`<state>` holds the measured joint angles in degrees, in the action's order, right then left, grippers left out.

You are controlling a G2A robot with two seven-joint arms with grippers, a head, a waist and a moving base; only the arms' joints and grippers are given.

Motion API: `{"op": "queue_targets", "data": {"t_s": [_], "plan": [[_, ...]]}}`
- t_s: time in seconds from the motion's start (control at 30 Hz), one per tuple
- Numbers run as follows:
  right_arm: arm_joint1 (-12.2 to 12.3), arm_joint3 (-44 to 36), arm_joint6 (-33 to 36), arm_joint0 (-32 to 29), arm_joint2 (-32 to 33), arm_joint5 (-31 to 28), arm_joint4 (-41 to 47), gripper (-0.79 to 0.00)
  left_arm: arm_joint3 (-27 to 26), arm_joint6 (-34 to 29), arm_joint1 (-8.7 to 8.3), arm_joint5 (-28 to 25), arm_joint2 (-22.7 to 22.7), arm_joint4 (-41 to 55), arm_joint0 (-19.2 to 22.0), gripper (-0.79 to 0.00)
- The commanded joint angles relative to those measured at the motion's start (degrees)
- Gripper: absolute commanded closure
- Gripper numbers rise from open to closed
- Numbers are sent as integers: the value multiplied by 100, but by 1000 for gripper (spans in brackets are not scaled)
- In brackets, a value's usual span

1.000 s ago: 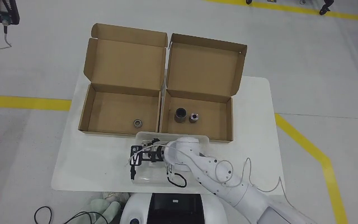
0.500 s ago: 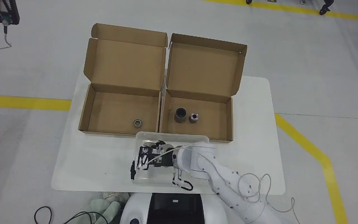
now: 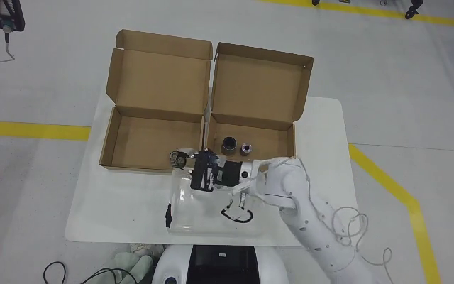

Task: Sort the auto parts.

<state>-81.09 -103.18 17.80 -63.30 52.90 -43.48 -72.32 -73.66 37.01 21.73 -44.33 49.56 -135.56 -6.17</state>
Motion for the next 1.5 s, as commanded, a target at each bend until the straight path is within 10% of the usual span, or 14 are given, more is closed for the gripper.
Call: {"op": "queue_targets", "data": {"t_s": [0.0,0.83,1.07,1.47], "plan": [[-3,-71,-242,138,125,60,163,0,0,0,0,0,0,0,0,-785],[6,-272,-3355,491,667,-64,-85,0,0,0,0,0,0,0,0,-785],[39,-68,-3319,404,771,116,-149,0,0,0,0,0,0,0,0,-785],[-25,765,-1070,1036,122,97,-189,0,0,0,0,0,0,0,0,-785]]}}
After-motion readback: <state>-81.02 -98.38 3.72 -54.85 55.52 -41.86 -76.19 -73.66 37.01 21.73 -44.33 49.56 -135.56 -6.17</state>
